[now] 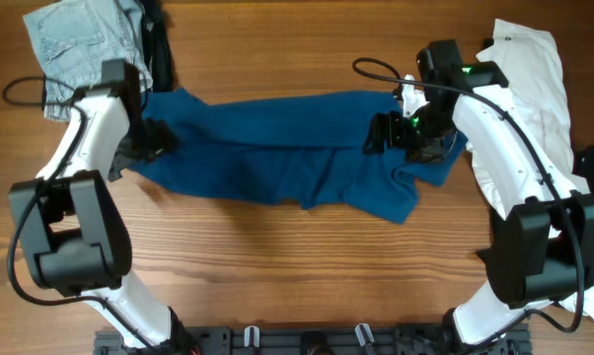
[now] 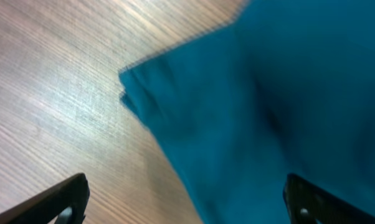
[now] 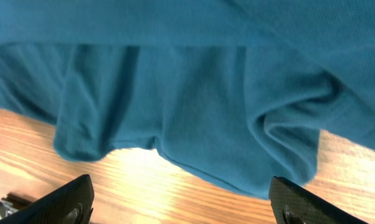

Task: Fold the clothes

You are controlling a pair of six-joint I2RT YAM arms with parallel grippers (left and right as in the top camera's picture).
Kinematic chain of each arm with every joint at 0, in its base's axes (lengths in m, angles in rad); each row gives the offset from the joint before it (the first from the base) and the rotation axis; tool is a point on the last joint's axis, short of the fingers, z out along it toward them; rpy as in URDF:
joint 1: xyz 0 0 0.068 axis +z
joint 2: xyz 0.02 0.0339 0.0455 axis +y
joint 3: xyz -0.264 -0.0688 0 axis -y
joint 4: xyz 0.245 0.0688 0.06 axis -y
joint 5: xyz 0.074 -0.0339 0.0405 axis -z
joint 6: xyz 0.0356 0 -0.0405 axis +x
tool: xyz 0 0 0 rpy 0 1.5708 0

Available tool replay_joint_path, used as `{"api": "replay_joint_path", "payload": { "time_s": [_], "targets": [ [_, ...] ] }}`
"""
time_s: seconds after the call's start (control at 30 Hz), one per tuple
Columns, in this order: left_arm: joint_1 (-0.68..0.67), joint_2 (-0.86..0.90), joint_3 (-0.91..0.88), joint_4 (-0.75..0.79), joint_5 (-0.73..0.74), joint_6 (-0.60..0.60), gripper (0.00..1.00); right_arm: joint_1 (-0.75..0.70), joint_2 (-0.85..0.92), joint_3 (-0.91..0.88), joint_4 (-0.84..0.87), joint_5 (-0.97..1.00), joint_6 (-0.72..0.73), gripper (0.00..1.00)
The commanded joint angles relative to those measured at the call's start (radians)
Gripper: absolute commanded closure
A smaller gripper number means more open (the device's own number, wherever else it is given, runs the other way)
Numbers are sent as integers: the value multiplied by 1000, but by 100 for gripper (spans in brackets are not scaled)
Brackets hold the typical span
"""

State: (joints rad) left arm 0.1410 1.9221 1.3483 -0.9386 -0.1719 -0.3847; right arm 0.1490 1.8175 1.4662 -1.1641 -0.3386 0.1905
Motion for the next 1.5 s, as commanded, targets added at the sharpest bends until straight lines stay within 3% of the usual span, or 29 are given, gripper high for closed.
{"api": "replay_joint_path", "payload": {
  "time_s": [0.0,0.03,0.1,0.2,0.23,0.27,0.3,0.33,0.43,0.53,0.77,1.03,1.1,1.2,1.37,1.47],
  "targets": [
    [71,-8,-90,84,52,22,2,12,-1,-6,4,11,27,10],
    [84,-8,-108,105,51,-6,4,12,-1,-6,1,11,29,13],
    [103,-8,-150,142,47,-21,21,12,-1,-9,-4,14,50,13],
    [106,-6,-290,307,13,-77,26,12,-1,-9,-19,38,70,14],
    [106,-5,-322,352,13,-81,33,12,-1,-9,-34,52,75,14],
    [106,-4,-346,389,13,-82,50,11,-1,-9,-54,68,76,14],
    [106,-4,-361,417,9,-85,85,11,-1,-9,-72,82,84,17],
    [106,-4,-363,422,-10,-105,96,11,-2,-9,-88,82,91,18],
    [106,-19,-321,330,-9,-107,96,11,-2,-11,-188,163,145,17],
    [106,-169,-153,-15,-13,-94,96,33,-2,-196,-168,149,150,17],
    [106,-390,-137,-79,-17,-95,96,102,-2,-381,74,110,205,24],
    [106,-388,-137,-12,-20,-95,96,103,-2,-501,309,159,287,53],
    [106,-388,-137,-15,-20,-95,96,102,-2,-519,299,159,291,96],
    [106,-388,-137,-27,-21,-95,96,84,-37,-477,216,160,317,96],
    [106,-388,-137,-31,-21,-95,96,19,-169,-242,3,135,146,96],
    [106,-388,-137,-35,-21,-95,96,20,-161,-123,-2,149,117,96]
  ]
}}
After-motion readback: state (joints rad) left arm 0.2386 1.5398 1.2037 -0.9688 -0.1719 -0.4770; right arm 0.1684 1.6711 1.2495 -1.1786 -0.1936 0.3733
